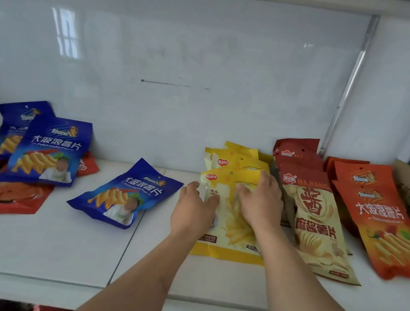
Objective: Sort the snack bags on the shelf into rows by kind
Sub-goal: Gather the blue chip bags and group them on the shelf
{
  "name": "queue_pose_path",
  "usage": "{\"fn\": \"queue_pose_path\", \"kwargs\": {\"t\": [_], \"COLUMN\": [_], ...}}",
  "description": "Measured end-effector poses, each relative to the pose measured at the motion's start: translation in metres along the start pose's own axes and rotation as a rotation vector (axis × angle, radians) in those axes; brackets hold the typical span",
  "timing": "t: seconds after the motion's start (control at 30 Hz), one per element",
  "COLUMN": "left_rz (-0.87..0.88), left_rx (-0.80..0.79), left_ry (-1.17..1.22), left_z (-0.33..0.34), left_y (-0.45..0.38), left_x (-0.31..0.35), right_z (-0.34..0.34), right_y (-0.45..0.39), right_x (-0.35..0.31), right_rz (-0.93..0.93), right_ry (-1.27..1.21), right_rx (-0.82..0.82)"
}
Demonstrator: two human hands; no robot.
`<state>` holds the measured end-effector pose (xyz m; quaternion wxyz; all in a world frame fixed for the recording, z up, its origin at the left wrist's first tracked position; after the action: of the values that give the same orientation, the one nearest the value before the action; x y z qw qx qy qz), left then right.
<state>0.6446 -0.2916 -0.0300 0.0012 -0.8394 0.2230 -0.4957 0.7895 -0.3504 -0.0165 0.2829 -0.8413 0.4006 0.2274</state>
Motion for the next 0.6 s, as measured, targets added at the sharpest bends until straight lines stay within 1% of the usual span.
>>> {"fn": "queue_pose_path", "kwargs": {"t": [0.07,0.17,0.3,0.43,0.5,0.6], "left_rz": [0.023,0.034,0.006,-0.024,-0.029,-0.035], "left_rx": [0.040,0.074,0.132,0.175,0.170,0.152], "left_ry": [-0.041,-0.082,-0.112,-0.083,-0.083,-0.093], "left_z": [-0.013,-0.038,-0.079,-0.123,-0.142,-0.172], "left_y": [0.003,0.002,-0.009,-0.024,-0.033,-0.048], "left_x": [-0.005,-0.018,-0.040,-0.066,-0.081,-0.106], "right_z": [0.004,0.017,0.045,0.073,0.086,0.111], "right_y": [0.009,0.028,0.056,0.078,0.088,0.102], "right_x": [-0.016,-0.045,-0.085,-0.129,-0.151,-0.175], "right_rz": [-0.074,-0.166,-0.265,-0.311,-0.284,-0.109], "right_ry": [0.018,-0.020,-0.058,-0.053,-0.020,0.100], "right_rx": [0.018,0.027,-0.024,-0.069,-0.108,-0.189]}}
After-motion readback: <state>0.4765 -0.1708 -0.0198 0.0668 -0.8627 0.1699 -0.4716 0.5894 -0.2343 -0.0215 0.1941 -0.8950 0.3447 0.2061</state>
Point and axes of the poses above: each hand's wrist, its own y-axis away from the middle knuckle, its own z-axis out of the palm, x = y × z, the point moved 1 cm from there along -y, towards the middle knuckle, and after that the axes turned 5 degrees about z, right-handed, at the moved point
